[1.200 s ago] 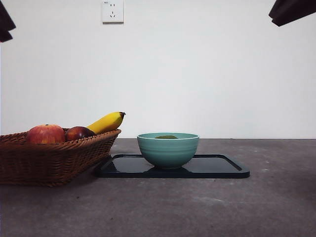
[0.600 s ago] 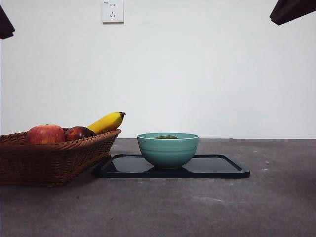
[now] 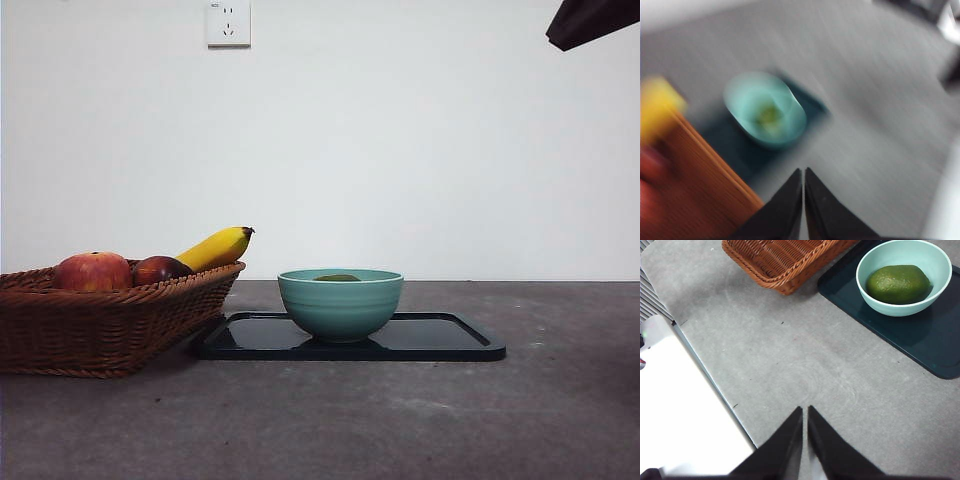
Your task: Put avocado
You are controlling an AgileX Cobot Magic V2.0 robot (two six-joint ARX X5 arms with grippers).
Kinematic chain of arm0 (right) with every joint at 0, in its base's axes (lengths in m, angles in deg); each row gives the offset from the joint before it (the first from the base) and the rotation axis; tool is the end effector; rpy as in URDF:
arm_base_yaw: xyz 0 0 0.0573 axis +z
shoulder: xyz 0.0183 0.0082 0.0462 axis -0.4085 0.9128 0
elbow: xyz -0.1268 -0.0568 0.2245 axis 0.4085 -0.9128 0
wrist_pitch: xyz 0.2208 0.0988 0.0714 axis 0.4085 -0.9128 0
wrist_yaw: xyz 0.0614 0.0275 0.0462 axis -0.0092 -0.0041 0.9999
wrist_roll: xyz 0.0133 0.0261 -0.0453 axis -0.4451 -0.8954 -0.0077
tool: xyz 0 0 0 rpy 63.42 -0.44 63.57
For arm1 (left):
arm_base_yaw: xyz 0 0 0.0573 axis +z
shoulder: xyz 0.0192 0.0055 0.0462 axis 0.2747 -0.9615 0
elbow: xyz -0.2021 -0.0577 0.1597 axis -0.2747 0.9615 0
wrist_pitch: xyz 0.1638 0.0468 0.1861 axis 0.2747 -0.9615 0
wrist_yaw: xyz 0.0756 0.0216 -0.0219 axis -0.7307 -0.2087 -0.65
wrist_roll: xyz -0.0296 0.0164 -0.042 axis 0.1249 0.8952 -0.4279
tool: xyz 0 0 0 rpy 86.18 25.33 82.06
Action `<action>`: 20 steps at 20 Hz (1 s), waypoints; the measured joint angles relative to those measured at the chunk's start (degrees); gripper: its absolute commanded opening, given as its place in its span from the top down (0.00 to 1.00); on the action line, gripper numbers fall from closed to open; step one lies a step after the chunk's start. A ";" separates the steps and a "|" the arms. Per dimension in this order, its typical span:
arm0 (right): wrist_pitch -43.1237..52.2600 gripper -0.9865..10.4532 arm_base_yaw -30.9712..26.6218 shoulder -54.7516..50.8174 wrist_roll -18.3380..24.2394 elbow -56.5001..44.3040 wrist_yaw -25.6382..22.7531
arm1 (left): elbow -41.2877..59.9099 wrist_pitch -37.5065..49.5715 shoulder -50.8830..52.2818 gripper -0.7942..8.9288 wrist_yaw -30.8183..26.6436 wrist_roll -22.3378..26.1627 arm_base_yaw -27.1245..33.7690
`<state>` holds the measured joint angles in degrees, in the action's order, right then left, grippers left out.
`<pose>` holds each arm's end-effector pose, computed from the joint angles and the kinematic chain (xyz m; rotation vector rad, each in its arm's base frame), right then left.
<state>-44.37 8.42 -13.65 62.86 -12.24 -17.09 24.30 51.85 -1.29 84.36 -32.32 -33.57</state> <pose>0.1138 0.0856 0.3025 -0.0538 0.7720 0.9064 0.1226 -0.0535 0.3255 0.1203 0.3445 -0.8290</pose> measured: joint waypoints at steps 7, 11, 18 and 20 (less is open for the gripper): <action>0.00 0.91 0.00 0.00 0.00 0.00 0.00 | 16.15 30.60 16.02 0.91 -18.08 1.46 14.67; 0.02 0.91 0.00 0.00 0.00 0.00 0.00 | 27.43 33.07 23.93 0.91 -21.46 1.44 17.77; 0.02 0.91 0.00 0.00 0.00 0.00 0.00 | 41.05 32.68 34.40 0.91 -24.28 0.55 18.75; 0.02 0.91 0.00 0.00 0.00 0.00 0.00 | 42.69 32.37 36.33 0.91 -24.50 0.09 18.75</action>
<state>-44.35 8.42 -13.65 62.86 -12.24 -17.09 66.99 84.22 35.03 59.85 -32.23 -14.82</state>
